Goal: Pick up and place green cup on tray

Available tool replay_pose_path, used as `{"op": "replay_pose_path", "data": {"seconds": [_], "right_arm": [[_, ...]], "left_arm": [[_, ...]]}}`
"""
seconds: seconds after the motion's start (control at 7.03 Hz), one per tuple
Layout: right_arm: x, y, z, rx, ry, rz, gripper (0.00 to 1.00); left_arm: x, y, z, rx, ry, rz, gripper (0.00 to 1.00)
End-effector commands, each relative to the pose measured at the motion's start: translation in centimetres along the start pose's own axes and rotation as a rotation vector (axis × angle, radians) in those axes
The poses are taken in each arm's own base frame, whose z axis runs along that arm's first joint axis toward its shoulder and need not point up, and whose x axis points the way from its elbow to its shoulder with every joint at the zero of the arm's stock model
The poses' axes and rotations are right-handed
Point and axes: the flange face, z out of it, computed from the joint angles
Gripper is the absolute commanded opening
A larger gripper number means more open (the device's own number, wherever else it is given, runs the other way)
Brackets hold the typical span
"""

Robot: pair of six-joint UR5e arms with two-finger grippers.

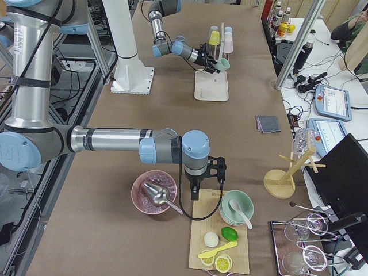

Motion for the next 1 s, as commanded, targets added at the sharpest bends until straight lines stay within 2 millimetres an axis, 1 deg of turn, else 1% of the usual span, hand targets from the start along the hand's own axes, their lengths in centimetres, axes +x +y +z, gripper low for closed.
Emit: {"op": "replay_pose_path", "data": {"seconds": [0.0,0.14,0.28,0.43,0.57,0.71,0.85], "right_arm": [[0.2,0.4,0.1,-0.01,-0.015,0.012,1.0],[0.2,0.4,0.1,-0.008,-0.014,0.011,1.0],[0.3,0.4,0.2,-0.006,-0.015,0.009,1.0],[0.5,0.4,0.4,-0.011,-0.014,0.013,1.0],[0.8,0.8,0.7,-0.018,-0.012,0.021,1.0],[1.6,2.0,1.4,-0.034,-0.013,0.027,1.0],[1.6,2.4,1.4,-0.033,-0.013,0.028,1.0]], "left_arm": [[0.3,1.0,0.4,0.045,-0.011,-0.055,0.22],[1.6,1.5,-0.8,0.007,0.016,-0.072,0.22],[2.4,1.8,-1.0,-0.068,0.043,-0.067,0.23],[2.9,1.9,-1.3,-0.097,0.059,-0.027,0.24],[2.7,2.3,-0.7,-0.09,0.046,0.014,0.24],[2.4,2.9,-0.2,-0.06,0.026,0.027,0.24],[2.0,3.8,0.7,-0.027,0.013,0.026,0.24]]}}
